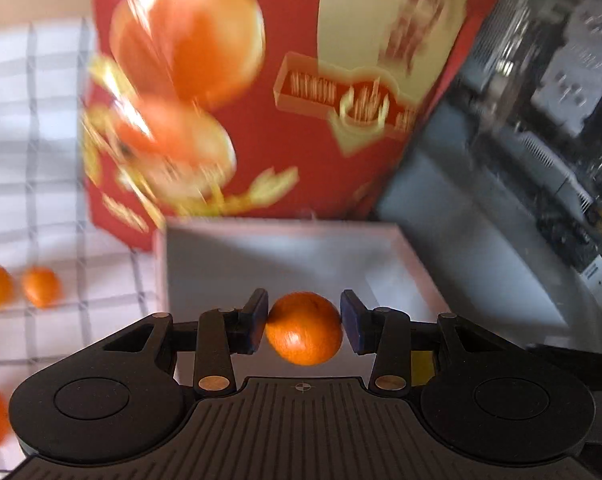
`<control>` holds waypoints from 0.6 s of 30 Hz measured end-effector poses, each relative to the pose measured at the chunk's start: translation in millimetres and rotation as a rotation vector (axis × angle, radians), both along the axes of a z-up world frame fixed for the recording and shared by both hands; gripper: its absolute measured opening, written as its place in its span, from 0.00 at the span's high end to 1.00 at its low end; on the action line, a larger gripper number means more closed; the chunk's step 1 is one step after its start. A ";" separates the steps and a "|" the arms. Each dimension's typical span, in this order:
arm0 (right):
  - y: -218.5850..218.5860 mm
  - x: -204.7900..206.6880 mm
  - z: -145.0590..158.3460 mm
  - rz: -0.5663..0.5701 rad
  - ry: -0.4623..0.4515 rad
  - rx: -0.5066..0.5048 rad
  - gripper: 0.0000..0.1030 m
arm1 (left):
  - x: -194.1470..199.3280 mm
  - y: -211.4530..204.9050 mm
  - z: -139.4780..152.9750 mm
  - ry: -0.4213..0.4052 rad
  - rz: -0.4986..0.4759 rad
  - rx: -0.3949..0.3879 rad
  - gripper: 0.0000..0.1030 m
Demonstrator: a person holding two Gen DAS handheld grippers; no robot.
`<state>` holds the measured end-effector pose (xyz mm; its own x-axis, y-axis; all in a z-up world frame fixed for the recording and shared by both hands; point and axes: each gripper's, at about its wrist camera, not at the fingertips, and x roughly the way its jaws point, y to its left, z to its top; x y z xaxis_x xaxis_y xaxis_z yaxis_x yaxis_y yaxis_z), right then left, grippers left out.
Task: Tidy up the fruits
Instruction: 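Carry the pear and mandarin over the pink box and open both tools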
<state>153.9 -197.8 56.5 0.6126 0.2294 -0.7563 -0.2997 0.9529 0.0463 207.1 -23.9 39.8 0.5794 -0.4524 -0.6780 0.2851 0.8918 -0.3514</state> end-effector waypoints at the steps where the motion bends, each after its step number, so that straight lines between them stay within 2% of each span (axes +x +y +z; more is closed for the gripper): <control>1: 0.0 7.3 -8.5 -0.009 0.031 0.007 0.44 | 0.7 -1.6 -1.6 0.000 0.002 -0.001 0.59; 4: -0.2 22.6 -26.0 -0.033 0.088 -0.001 0.44 | -5.9 -0.9 4.1 -0.039 0.029 0.001 0.59; 6: 5.3 24.1 -26.3 -0.029 0.072 -0.037 0.44 | -14.5 1.7 12.1 -0.062 0.027 0.011 0.59; 11: 11.0 26.4 -26.4 -0.028 0.108 -0.065 0.44 | -46.3 18.2 36.3 -0.213 0.067 0.095 0.59; 15: 22.7 28.1 -30.0 -0.006 0.144 -0.118 0.43 | -80.2 52.8 44.0 -0.285 0.085 0.143 0.59; 18: 24.0 26.5 -26.7 -0.024 0.129 -0.113 0.37 | -111.8 102.1 42.3 -0.323 0.130 0.157 0.58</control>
<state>180.4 -173.8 29.8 0.5128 0.1250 -0.8494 -0.2755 0.9610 -0.0248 95.2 78.1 82.1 0.8202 -0.2660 -0.5065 0.2394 0.9637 -0.1184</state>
